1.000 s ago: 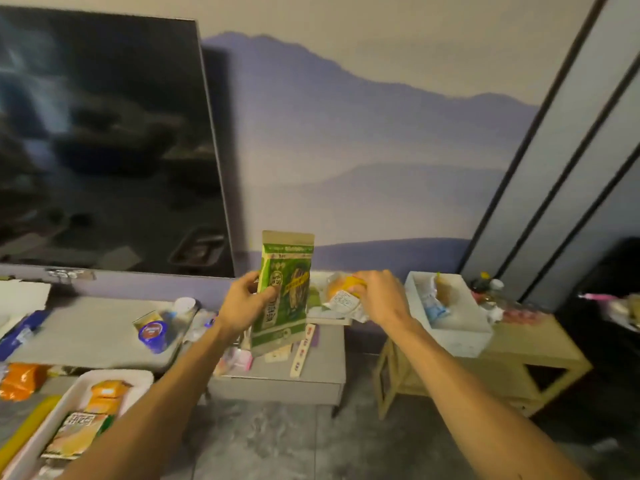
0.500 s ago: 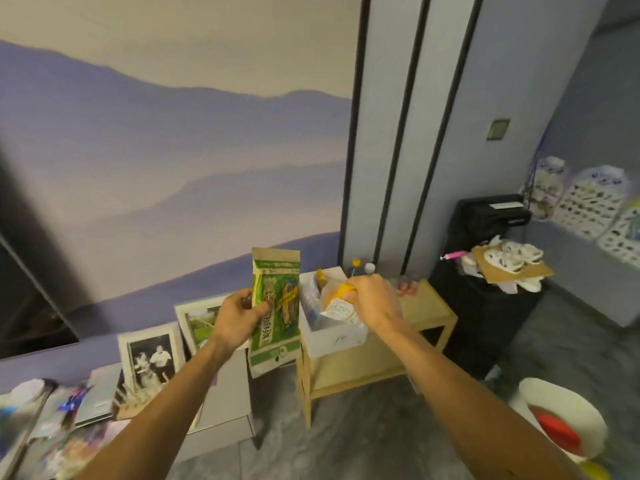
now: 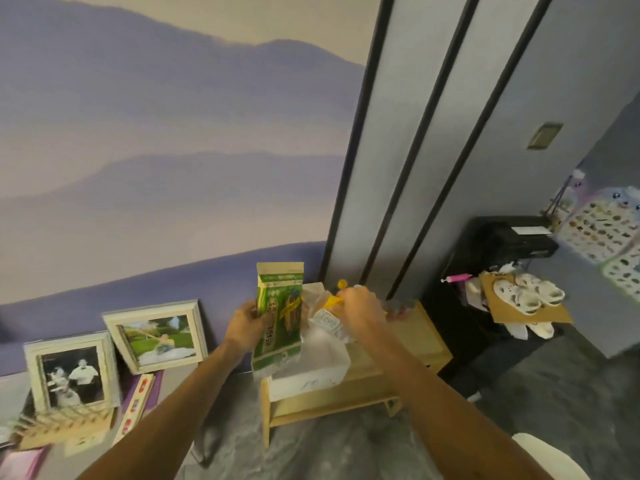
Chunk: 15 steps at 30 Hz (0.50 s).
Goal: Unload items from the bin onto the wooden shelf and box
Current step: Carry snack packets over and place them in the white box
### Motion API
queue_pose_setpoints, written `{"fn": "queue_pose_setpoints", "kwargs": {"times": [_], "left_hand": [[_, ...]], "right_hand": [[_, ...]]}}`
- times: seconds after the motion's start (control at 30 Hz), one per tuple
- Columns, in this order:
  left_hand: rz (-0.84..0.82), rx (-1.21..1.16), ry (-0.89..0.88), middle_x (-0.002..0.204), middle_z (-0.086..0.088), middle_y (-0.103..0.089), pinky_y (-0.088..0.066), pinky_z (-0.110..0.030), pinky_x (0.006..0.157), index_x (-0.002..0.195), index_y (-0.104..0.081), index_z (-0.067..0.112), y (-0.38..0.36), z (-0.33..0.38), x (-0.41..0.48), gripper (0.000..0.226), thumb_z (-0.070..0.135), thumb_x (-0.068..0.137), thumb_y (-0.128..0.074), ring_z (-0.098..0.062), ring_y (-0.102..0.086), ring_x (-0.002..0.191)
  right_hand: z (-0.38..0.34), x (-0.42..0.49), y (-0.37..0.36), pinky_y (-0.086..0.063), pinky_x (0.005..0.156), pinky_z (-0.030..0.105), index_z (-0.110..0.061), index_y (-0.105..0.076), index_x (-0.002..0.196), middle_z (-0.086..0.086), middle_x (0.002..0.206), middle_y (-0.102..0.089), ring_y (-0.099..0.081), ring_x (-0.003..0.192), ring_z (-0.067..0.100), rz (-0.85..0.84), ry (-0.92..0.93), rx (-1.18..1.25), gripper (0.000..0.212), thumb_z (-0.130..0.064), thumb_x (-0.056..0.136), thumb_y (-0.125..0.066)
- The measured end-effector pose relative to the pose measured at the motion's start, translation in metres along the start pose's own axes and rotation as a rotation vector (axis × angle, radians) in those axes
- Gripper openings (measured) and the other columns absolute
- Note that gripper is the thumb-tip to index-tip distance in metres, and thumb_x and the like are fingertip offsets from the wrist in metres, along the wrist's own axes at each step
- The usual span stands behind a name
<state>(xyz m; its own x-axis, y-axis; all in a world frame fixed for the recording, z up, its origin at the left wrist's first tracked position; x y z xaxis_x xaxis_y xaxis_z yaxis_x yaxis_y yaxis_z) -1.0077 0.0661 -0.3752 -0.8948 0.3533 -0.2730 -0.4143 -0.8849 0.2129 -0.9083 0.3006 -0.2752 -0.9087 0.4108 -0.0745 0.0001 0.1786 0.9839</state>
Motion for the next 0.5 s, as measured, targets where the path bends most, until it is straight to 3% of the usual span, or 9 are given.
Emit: {"fn": "queue_pose_setpoints", "kwargs": {"times": [0.17, 0.27, 0.37, 0.43, 0.5], "left_hand": [[0.061, 0.021, 0.096, 0.111, -0.007, -0.078, -0.061, -0.047, 0.091, 0.115, -0.067, 0.020, -0.022, -0.031, 0.042, 0.014, 0.018, 0.101, -0.067, -0.030, -0.076, 0.103], [0.053, 0.056, 0.174, 0.109, -0.003, -0.078, -0.062, -0.052, 0.092, 0.114, -0.065, 0.024, -0.039, -0.070, 0.065, 0.032, 0.039, 0.086, -0.063, -0.028, -0.076, 0.100], [0.056, 0.111, 0.249, 0.111, -0.001, -0.076, -0.062, -0.052, 0.092, 0.121, -0.062, 0.025, -0.058, -0.096, 0.074, 0.029, 0.033, 0.093, -0.063, -0.027, -0.075, 0.100], [0.087, 0.147, 0.277, 0.114, -0.002, -0.074, -0.061, -0.049, 0.093, 0.128, -0.059, 0.023, -0.067, -0.106, 0.077, 0.031, 0.030, 0.098, -0.064, -0.028, -0.073, 0.103], [0.073, 0.108, 0.317, 0.114, -0.002, -0.074, -0.061, -0.052, 0.095, 0.134, -0.059, 0.025, -0.081, -0.141, 0.091, 0.040, 0.035, 0.096, -0.066, -0.028, -0.073, 0.104]], "right_hand": [[0.008, 0.046, -0.045, -0.054, 0.085, 0.041, -0.006, -0.073, 0.107, 0.018, 0.109, -0.071, -0.069, 0.107, 0.039, -0.042, -0.104, 0.112, 0.021, -0.015, 0.103, -0.055], [0.020, 0.065, -0.078, -0.056, 0.086, 0.041, -0.003, -0.072, 0.111, 0.017, 0.113, -0.074, -0.070, 0.109, 0.036, -0.068, -0.197, 0.179, 0.022, -0.008, 0.103, -0.052], [0.036, 0.078, -0.116, -0.056, 0.086, 0.042, -0.003, -0.067, 0.116, 0.017, 0.118, -0.071, -0.069, 0.111, 0.036, -0.161, -0.268, 0.280, 0.018, -0.009, 0.103, -0.056], [0.045, 0.086, -0.140, -0.061, 0.083, 0.044, -0.003, -0.064, 0.116, 0.017, 0.118, -0.071, -0.071, 0.108, 0.037, -0.255, -0.300, 0.349, 0.016, -0.007, 0.101, -0.061], [0.053, 0.092, -0.163, -0.061, 0.069, 0.038, -0.003, -0.061, 0.111, 0.017, 0.112, -0.073, -0.073, 0.095, 0.031, -0.375, -0.306, 0.377, 0.010, -0.009, 0.102, -0.062]]}}
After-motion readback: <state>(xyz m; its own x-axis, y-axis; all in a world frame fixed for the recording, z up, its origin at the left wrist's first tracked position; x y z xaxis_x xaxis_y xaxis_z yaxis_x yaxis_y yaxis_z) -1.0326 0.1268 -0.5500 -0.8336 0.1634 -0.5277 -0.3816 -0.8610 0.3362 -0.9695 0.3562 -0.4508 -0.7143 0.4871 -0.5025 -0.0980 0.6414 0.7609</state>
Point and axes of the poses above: each hand's wrist, its own x-axis towards the middle knuckle, its own y-axis out of the back of the hand, z = x × y, the point moved 8 cm from there along x, towards the middle knuckle
